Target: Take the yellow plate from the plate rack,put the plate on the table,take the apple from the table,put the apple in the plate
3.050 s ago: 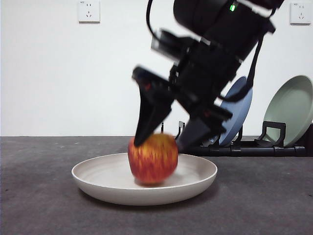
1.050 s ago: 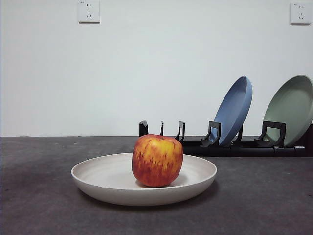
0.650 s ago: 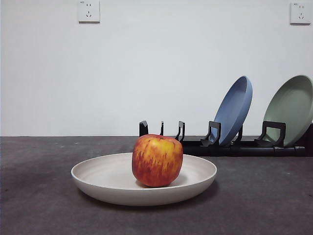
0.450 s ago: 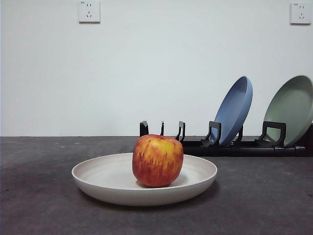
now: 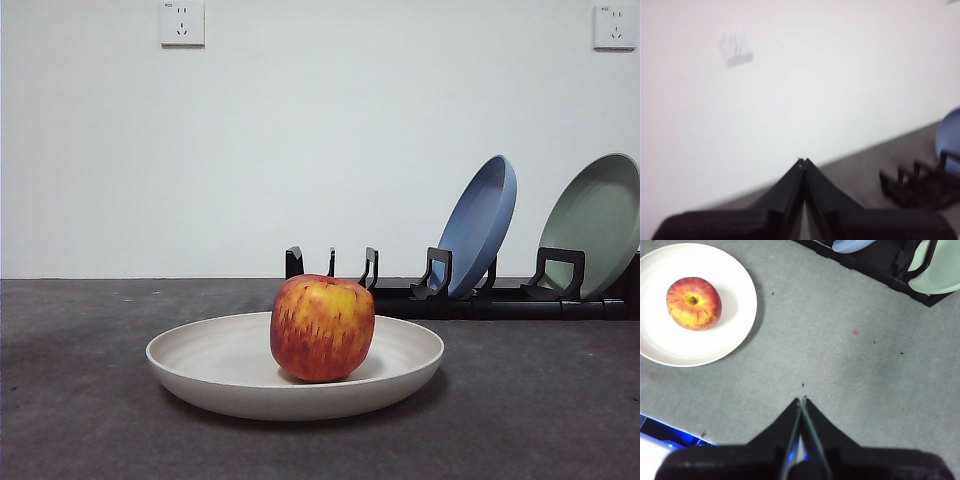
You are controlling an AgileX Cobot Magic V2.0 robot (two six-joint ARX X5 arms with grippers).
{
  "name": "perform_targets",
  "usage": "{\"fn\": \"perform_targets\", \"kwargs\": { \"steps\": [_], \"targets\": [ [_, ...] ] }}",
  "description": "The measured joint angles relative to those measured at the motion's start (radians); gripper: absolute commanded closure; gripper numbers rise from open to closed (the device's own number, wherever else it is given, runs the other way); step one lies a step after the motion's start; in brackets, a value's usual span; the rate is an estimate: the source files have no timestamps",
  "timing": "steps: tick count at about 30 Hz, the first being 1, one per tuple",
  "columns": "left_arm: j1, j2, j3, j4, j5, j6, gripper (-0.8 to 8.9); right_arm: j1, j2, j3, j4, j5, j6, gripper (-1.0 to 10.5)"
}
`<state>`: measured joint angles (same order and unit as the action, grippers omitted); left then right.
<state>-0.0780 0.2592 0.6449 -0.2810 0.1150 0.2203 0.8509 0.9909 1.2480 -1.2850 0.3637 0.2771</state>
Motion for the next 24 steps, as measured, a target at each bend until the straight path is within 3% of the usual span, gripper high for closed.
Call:
{"fn": "perform_targets", "kwargs": {
  "steps": [4, 9, 24],
  "targets": [
    [0.072, -0.114, -0.245, 0.029, 0.009, -0.077, 8.17, 0.000, 0.000, 0.000, 0.000, 0.000, 0.000, 9.5],
    [0.084, -0.211, -0.452, 0.029, 0.010, -0.145, 8.17, 0.000, 0.000, 0.000, 0.000, 0.000, 0.000, 9.5],
    [0.084, -0.251, -0.560, 0.002, 0.012, -0.188, 8.16, 0.000, 0.000, 0.000, 0.000, 0.003, 0.000, 9.5]
  ]
}}
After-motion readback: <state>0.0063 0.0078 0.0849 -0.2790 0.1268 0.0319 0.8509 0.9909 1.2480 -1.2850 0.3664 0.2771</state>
